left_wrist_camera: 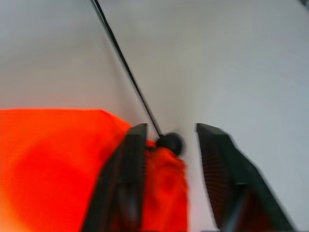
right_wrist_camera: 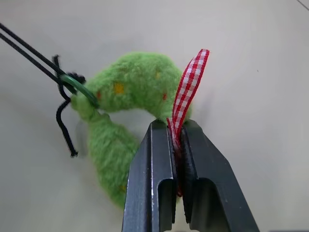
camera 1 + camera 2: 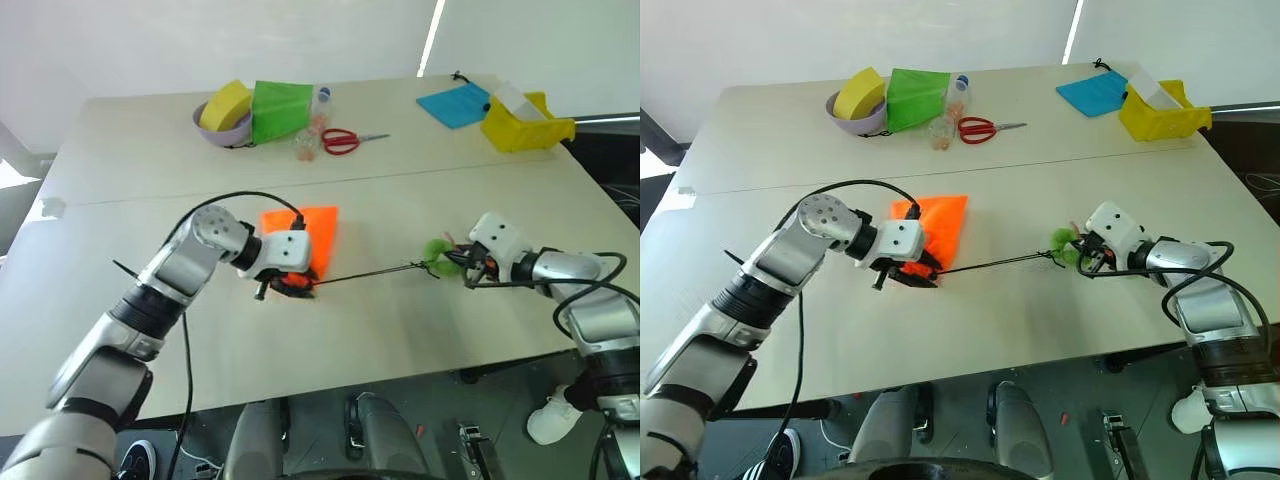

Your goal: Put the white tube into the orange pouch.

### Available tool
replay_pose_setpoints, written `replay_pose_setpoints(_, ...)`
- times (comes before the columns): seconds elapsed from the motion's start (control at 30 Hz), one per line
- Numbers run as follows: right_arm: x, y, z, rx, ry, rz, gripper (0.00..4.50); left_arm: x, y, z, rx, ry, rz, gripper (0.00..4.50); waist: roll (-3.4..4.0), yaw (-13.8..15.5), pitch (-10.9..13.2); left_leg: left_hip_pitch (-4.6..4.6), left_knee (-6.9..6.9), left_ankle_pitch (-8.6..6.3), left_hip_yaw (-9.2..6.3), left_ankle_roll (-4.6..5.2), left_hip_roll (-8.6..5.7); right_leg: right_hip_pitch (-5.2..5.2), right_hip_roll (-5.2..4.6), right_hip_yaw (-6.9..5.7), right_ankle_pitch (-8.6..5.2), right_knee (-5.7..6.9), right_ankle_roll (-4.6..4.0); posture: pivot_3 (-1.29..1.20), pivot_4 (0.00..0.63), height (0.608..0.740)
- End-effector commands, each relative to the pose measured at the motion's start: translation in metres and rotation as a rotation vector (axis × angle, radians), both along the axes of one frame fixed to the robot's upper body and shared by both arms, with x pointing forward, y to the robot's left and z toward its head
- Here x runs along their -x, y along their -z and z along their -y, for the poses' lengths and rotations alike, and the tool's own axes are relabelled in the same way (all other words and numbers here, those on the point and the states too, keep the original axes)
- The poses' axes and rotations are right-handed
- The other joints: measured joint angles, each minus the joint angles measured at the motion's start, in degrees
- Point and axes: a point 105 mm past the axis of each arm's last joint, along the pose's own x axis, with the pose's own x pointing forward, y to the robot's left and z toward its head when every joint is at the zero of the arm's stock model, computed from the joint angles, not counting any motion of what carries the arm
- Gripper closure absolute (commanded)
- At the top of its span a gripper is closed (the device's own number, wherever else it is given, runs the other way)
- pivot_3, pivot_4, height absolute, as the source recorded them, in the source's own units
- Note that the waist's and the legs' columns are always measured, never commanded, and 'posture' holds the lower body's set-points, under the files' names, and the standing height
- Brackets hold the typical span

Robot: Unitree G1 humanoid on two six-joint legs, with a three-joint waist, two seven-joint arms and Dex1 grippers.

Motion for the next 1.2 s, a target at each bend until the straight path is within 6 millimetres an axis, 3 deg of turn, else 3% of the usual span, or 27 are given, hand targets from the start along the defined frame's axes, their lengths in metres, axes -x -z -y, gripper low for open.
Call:
replay_pose_setpoints(0.03,-0.001,-0.020,-0.005,-0.051,-0.007,0.046,2.34,0.004,-0.018,0.007,0.103,0.005,0.001,0.84,0.00,-0.02,0.00,0.00,0.01,0.00,-0.01,0.00,0.00,0.00,0.00,0.00,0.00,0.01,0.01,0.00,0.150,0.740)
replay_pose_setpoints(0.1,0.002,-0.021,-0.012,-0.085,-0.028,0.039,1.27,0.008,-0.026,0.013,0.150,0.025,-0.008,0.00,0.00,-0.08,0.00,0.01,0.01,0.00,-0.03,0.00,0.01,0.00,0.00,0.00,0.01,0.03,0.01,0.00,0.150,0.740)
replay_pose_setpoints(0.17,0.006,-0.023,-0.018,-0.111,-0.058,0.028,0.17,0.010,-0.036,0.019,0.217,0.022,-0.025,0.00,0.00,-0.06,0.00,0.02,0.01,0.00,-0.03,0.00,0.03,0.01,0.02,0.00,0.01,0.04,0.01,0.00,0.150,0.740)
replay_pose_setpoints(0.2,0.008,-0.025,-0.020,-0.112,-0.073,0.032,0.07,0.010,-0.042,0.022,0.258,0.016,-0.028,0.00,0.00,-0.04,0.00,0.02,0.02,0.00,-0.04,0.00,0.03,0.01,0.02,0.00,0.01,0.05,0.01,0.00,0.150,0.740)
replay_pose_setpoints(0.4,0.017,-0.043,-0.033,-0.188,-0.149,0.091,0.07,-0.008,-0.093,0.011,0.552,-0.140,-0.048,0.00,0.00,-0.03,0.00,0.02,0.05,0.00,-0.07,0.00,0.03,0.02,0.03,0.00,0.03,0.06,0.06,0.00,0.150,0.740)
replay_pose_setpoints(0.5,0.022,-0.047,-0.035,-0.204,-0.166,0.126,0.07,-0.018,-0.100,-0.008,0.612,-0.245,-0.007,0.00,0.00,-0.11,0.00,0.06,0.06,0.00,-0.07,0.00,0.02,0.06,0.03,0.00,0.05,0.05,0.09,0.00,0.150,0.740)
replay_pose_setpoints(0.67,0.017,-0.075,-0.028,-0.277,-0.111,0.333,0.07,-0.019,-0.096,-0.056,0.674,-0.434,0.062,0.00,0.02,-0.97,-0.01,0.08,0.00,0.00,-0.05,0.00,0.05,0.06,0.03,0.00,0.12,0.05,0.21,0.00,0.150,0.740)
replay_pose_setpoints(0.8,0.042,-0.062,-0.043,-0.339,-0.221,0.248,0.07,-0.014,-0.089,-0.093,0.682,-0.604,0.099,0.00,0.01,-1.01,-0.01,0.07,0.02,0.00,-0.09,-0.01,0.14,0.11,-0.03,-0.01,0.05,0.05,0.09,0.00,0.150,0.740)
replay_pose_setpoints(0.97,0.067,-0.049,-0.046,-0.349,-0.316,0.166,0.07,0.001,-0.065,-0.132,0.635,-0.777,0.110,0.00,0.02,-1.28,-0.01,0.10,0.01,-0.03,0.02,0.00,0.15,0.12,-0.20,0.00,0.05,-0.02,0.08,0.00,0.150,0.740)
replay_pose_setpoints(1.2,0.068,-0.032,-0.037,-0.326,-0.322,0.115,0.07,0.012,-0.031,-0.175,0.666,-1.025,0.101,0.00,0.03,-1.34,-0.01,0.14,0.00,-0.16,-0.01,-0.22,0.26,0.07,-0.37,-0.03,0.13,-0.14,-0.06,0.00,0.150,0.740)
